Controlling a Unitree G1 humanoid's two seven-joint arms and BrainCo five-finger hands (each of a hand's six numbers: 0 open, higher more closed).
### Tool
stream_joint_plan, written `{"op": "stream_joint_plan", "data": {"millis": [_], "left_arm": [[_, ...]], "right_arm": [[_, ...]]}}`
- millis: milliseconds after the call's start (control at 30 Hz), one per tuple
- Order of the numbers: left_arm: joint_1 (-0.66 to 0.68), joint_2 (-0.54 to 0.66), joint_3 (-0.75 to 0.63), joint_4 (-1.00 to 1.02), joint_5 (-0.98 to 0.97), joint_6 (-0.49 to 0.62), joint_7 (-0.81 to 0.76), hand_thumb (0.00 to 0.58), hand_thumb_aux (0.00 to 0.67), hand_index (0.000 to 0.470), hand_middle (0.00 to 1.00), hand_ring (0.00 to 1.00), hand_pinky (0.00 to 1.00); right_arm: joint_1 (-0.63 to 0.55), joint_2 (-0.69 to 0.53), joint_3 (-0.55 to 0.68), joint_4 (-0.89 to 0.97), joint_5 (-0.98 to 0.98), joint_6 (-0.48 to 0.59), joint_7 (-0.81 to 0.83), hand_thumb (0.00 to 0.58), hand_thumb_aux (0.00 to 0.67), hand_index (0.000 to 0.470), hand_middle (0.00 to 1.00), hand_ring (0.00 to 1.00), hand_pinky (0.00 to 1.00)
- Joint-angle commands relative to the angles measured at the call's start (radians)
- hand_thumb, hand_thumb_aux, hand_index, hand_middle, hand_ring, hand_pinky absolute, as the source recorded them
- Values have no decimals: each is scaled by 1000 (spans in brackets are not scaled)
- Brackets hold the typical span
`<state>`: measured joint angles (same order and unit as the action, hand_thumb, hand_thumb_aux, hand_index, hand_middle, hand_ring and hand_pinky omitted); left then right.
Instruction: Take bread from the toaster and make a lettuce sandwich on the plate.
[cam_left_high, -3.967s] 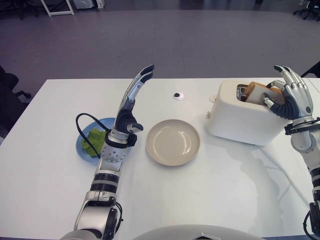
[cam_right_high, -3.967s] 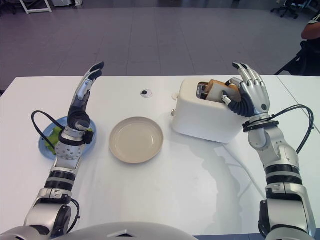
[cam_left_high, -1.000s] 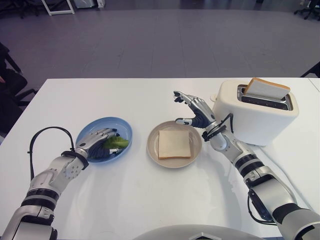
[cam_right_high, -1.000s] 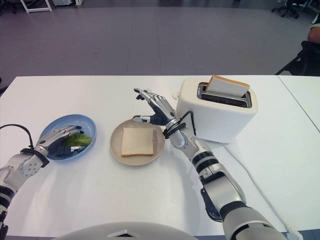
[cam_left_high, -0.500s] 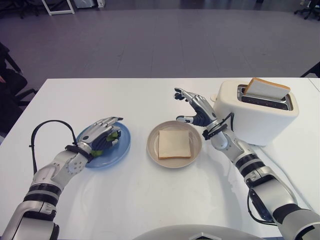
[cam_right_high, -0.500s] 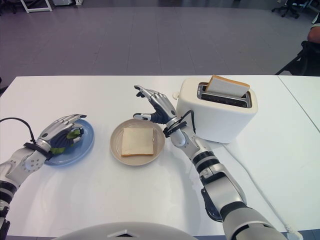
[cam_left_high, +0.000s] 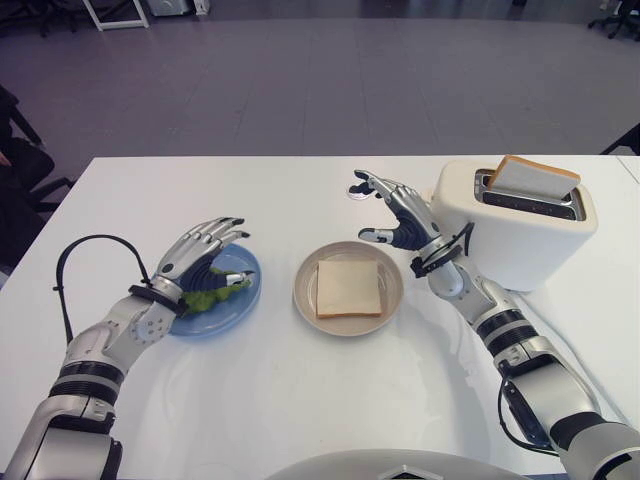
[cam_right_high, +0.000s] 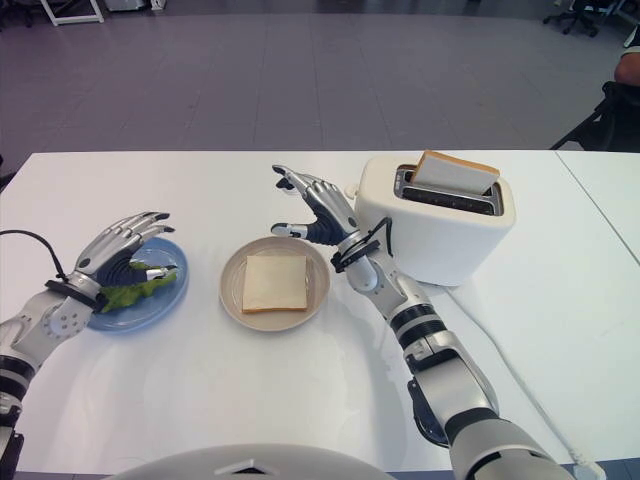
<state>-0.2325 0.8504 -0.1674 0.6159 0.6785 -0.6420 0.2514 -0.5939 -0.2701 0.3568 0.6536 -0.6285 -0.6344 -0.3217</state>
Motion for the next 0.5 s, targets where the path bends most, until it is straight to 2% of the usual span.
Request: {"op": "stream_joint_plan", "data": {"millis": [33, 167, 233, 267, 300, 333, 400, 433, 467, 500], "left_arm": [[35, 30, -19, 29, 18, 57, -61, 0, 0, 0, 0, 0, 0], [64, 43, -21, 17, 0, 80, -109, 0, 0, 0, 0, 0, 0], [82, 47, -20, 8, -10, 85, -135, 132, 81, 57, 0, 0, 0], [86, 47, -20, 3, -14, 87, -144, 168, 105, 74, 0, 0, 0], [87, 45, -20, 1, -16, 88, -153, 265, 176, 123, 0, 0, 0], [86, 44, -21, 0, -18, 90, -160, 445, 347, 243, 0, 0, 0], [85, 40, -24, -5, -19, 88, -163, 528, 470, 330, 0, 0, 0], [83, 38, -25, -11, -20, 85, -160, 570, 581, 407, 0, 0, 0], [80, 37, -24, -22, -27, 77, -159, 580, 670, 470, 0, 0, 0], [80, 35, -21, -37, -37, 66, -158, 580, 670, 470, 0, 0, 0]], "right_arm": [[15, -6, -9, -4, 12, 8, 11, 0, 0, 0, 255, 255, 255], [18, -7, -10, 0, 11, 7, 12, 0, 0, 0, 255, 255, 255], [21, -8, -11, 0, 12, 7, 14, 0, 0, 0, 251, 251, 251], [22, -9, -11, 0, 12, 7, 15, 0, 0, 0, 255, 255, 255], [23, -10, -11, -1, 12, 7, 16, 0, 0, 0, 255, 255, 255], [23, -10, -11, -2, 12, 7, 17, 0, 0, 0, 255, 255, 255], [23, -10, -11, -2, 13, 7, 19, 0, 0, 0, 251, 251, 251], [23, -9, -11, -2, 13, 7, 19, 0, 0, 0, 251, 251, 251], [24, -9, -11, -2, 13, 7, 19, 0, 0, 0, 251, 251, 251], [25, -9, -12, -2, 13, 8, 20, 0, 0, 0, 251, 251, 251]]}}
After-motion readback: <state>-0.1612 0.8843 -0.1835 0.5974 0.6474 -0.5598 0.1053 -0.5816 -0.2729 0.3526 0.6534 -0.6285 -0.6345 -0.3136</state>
